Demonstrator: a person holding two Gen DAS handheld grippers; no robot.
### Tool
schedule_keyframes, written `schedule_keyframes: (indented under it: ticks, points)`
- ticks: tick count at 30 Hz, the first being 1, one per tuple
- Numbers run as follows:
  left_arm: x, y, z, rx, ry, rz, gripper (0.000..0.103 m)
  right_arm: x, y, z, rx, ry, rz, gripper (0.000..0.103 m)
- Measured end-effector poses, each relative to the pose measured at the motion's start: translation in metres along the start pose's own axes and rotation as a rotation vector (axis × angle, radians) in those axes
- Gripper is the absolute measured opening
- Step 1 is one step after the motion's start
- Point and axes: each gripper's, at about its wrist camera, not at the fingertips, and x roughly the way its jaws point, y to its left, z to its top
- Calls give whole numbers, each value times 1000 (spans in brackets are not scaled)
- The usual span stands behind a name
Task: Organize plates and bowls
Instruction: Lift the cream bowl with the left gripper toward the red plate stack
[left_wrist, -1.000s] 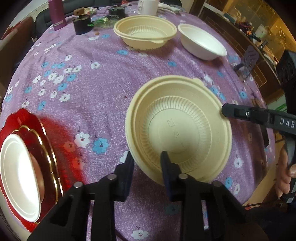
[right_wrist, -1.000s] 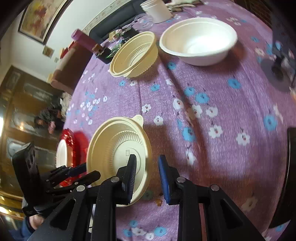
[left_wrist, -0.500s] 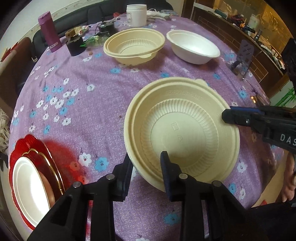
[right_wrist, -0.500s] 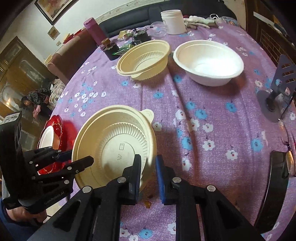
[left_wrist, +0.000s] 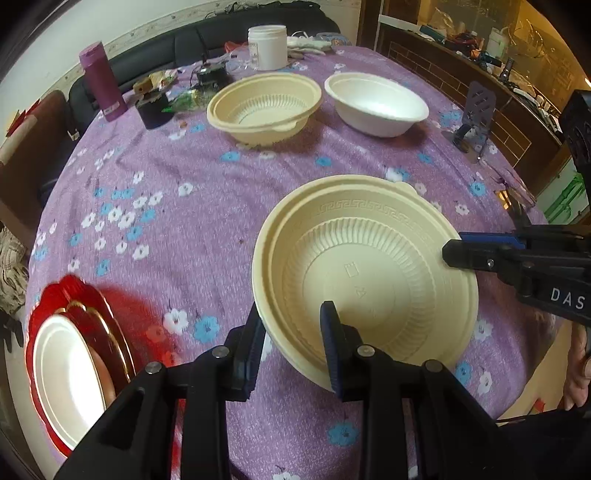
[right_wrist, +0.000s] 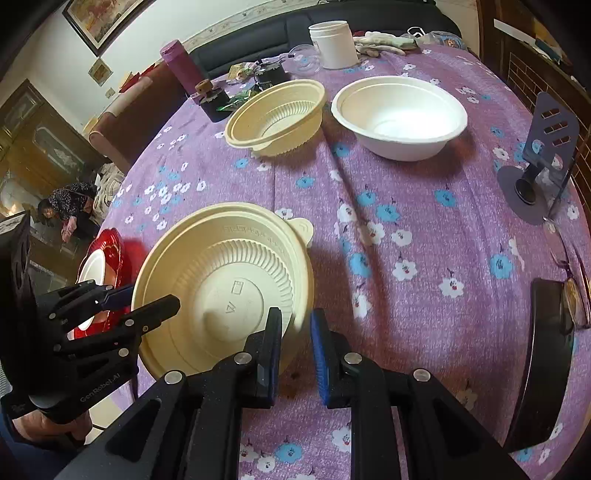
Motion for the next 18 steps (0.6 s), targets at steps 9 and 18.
schedule_keyframes:
  ticks: [9,18]
  points:
    - [7,7,-9,-51,27,-17,29,8,4,-14,9,36,13,19]
    - [8,7,-3,-17,15,15,32,12,8,-14,-13,49,-3,18]
